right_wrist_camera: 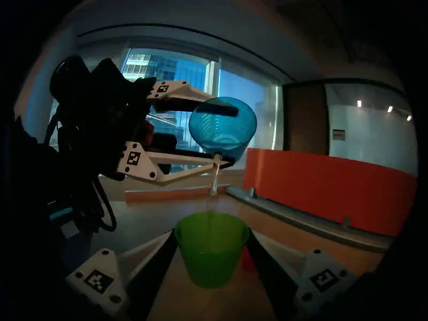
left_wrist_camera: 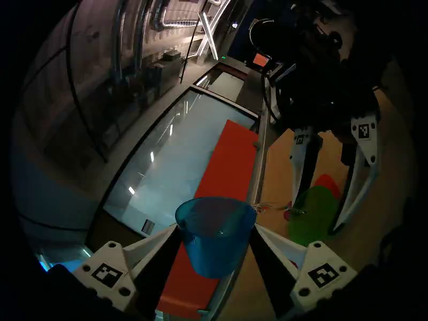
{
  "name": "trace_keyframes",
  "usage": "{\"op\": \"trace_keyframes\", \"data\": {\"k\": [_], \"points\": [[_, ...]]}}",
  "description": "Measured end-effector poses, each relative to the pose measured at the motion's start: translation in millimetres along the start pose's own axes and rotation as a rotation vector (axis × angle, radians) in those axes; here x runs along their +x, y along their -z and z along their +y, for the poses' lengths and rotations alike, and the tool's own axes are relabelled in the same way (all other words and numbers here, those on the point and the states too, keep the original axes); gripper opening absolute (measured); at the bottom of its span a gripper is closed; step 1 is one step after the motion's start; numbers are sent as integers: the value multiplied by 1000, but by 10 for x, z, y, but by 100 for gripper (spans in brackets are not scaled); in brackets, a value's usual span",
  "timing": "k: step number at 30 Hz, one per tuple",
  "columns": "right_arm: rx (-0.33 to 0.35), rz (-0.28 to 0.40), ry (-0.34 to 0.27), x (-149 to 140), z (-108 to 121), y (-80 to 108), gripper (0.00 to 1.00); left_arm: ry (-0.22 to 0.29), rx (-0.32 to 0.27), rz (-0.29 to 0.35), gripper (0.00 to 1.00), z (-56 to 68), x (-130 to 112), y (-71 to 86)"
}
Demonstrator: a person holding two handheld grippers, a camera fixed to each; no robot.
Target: Pour water
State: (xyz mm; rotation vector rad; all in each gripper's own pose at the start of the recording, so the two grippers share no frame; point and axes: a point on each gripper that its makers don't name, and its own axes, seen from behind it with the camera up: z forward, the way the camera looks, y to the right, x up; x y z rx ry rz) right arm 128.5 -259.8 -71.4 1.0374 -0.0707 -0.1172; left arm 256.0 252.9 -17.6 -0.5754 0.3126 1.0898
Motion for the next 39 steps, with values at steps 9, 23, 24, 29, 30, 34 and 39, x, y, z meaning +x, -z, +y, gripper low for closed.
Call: {"op": "trace_keyframes", "data": {"k": [9,23,24,29,30,34,39], "points": [[-2,2,2,6,12,6,92,-28,13,2,84,-52,38,9],[-4,6,5,13,11,22,92,-68,25,12,84,-103,132,43],[-4,6,7,12,9,24,91,-72,25,12,84,-104,138,46],[-6,9,14,25,5,34,91,-104,30,9,84,-125,161,53],[-7,11,15,30,5,34,91,-110,32,9,84,-131,165,54],[-9,17,13,42,9,33,91,-127,37,10,83,-150,190,50],[-12,20,12,38,17,39,91,-147,41,16,83,-156,233,46]]}}
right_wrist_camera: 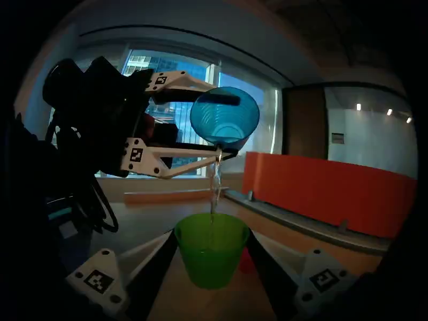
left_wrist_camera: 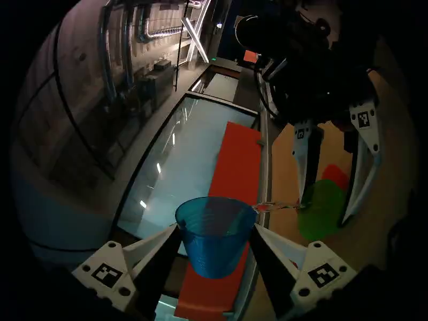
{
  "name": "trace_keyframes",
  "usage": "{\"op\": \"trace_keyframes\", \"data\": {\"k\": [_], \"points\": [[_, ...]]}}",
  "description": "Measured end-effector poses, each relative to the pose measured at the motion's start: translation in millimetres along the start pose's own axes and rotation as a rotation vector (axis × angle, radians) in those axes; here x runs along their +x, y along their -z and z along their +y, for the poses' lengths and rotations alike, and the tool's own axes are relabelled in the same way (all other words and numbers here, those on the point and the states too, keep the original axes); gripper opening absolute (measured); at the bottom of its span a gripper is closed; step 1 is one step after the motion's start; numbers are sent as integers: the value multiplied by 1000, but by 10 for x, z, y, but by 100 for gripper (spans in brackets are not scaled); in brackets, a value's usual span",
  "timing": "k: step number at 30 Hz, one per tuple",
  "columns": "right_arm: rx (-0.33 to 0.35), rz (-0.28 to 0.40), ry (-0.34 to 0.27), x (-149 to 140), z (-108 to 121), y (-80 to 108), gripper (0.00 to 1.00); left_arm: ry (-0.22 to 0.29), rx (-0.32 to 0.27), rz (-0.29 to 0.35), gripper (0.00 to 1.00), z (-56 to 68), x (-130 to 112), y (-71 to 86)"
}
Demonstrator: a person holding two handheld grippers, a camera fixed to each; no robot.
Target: Pour water
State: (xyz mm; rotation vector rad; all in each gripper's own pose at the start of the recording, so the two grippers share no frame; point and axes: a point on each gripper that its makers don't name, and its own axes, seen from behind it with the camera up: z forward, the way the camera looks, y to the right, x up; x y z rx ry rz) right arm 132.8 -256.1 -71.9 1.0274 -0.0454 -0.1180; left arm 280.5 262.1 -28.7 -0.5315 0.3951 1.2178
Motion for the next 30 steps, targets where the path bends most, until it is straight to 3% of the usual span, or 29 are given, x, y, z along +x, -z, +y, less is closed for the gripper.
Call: {"op": "trace_keyframes", "data": {"k": [30], "points": [[-16,10,1,17,53,78,91,-120,22,24,84,-49,218,-3]]}}
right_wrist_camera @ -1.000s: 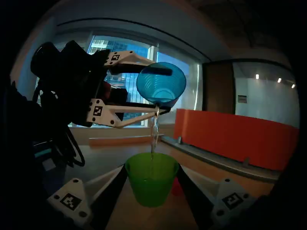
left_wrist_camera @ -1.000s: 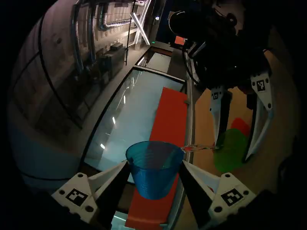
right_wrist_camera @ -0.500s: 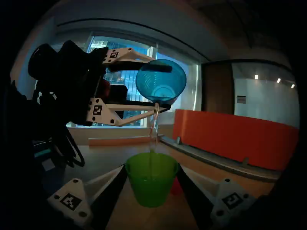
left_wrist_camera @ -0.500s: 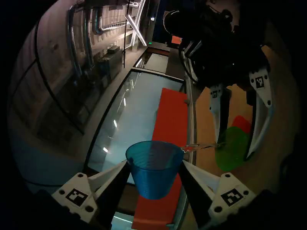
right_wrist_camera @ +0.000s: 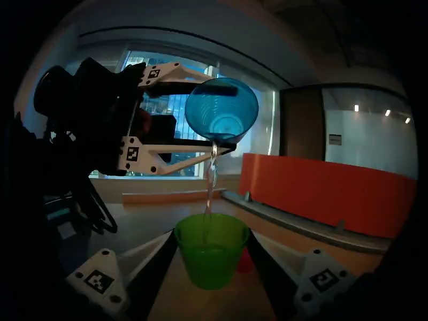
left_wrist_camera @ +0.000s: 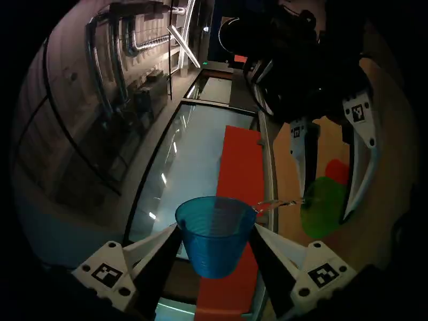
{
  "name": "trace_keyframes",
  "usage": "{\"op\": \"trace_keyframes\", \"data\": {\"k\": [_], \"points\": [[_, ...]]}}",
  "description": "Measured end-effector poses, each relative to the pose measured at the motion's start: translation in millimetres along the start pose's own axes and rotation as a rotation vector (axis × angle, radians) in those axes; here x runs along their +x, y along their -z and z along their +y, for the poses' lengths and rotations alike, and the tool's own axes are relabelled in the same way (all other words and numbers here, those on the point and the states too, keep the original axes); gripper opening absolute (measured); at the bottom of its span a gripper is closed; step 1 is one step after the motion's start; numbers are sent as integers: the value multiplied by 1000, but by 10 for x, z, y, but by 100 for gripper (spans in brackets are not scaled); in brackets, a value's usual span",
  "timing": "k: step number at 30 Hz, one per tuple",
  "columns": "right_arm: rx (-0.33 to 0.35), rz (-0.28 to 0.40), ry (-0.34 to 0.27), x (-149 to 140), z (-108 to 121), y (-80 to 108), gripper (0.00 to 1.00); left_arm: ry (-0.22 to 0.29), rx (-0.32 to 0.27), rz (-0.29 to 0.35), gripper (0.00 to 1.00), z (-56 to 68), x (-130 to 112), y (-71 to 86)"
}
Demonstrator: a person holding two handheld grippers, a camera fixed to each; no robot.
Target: Pour water
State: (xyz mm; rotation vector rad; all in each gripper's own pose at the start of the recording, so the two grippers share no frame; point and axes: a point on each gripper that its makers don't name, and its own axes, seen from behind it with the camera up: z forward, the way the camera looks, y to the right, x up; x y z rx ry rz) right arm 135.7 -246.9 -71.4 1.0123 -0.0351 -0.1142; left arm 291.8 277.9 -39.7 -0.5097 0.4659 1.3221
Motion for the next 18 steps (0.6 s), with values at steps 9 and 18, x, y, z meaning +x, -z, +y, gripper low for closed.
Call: {"op": "trace_keyframes", "data": {"k": [9,18], "points": [[-3,2,2,12,-5,29,91,-50,18,6,84,-50,52,-2],[-5,3,5,23,-7,52,91,-92,32,11,83,-58,79,-18]]}}
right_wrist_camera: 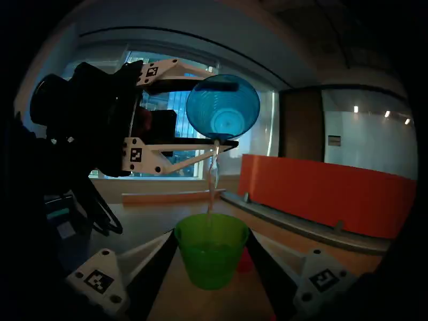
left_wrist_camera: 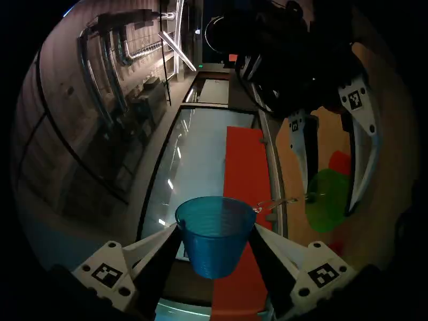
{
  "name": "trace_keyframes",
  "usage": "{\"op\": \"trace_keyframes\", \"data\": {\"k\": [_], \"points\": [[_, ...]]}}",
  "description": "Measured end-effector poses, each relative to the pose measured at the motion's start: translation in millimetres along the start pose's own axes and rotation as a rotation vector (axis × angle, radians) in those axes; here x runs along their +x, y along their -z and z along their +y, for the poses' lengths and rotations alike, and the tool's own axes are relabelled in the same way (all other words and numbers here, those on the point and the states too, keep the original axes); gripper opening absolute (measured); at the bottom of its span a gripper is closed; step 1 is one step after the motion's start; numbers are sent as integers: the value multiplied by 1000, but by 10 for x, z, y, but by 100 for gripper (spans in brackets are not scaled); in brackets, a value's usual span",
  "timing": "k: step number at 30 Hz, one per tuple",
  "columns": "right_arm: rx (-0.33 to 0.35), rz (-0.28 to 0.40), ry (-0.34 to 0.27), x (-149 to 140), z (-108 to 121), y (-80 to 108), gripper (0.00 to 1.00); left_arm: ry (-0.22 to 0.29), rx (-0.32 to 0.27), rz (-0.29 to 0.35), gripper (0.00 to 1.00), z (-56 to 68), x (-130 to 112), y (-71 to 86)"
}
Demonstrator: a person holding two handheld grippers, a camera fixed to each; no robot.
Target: Pour water
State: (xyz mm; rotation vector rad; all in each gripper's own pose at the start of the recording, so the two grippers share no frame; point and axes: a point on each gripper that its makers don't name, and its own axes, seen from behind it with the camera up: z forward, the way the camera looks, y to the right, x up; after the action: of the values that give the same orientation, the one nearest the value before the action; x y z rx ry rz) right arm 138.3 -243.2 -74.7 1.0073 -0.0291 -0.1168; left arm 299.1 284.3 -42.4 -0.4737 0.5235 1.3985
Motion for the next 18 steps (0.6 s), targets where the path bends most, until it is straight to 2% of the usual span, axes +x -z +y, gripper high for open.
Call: {"op": "trace_keyframes", "data": {"k": [18], "points": [[-1,4,1,15,14,-4,91,-119,33,4,84,-9,23,6]]}}
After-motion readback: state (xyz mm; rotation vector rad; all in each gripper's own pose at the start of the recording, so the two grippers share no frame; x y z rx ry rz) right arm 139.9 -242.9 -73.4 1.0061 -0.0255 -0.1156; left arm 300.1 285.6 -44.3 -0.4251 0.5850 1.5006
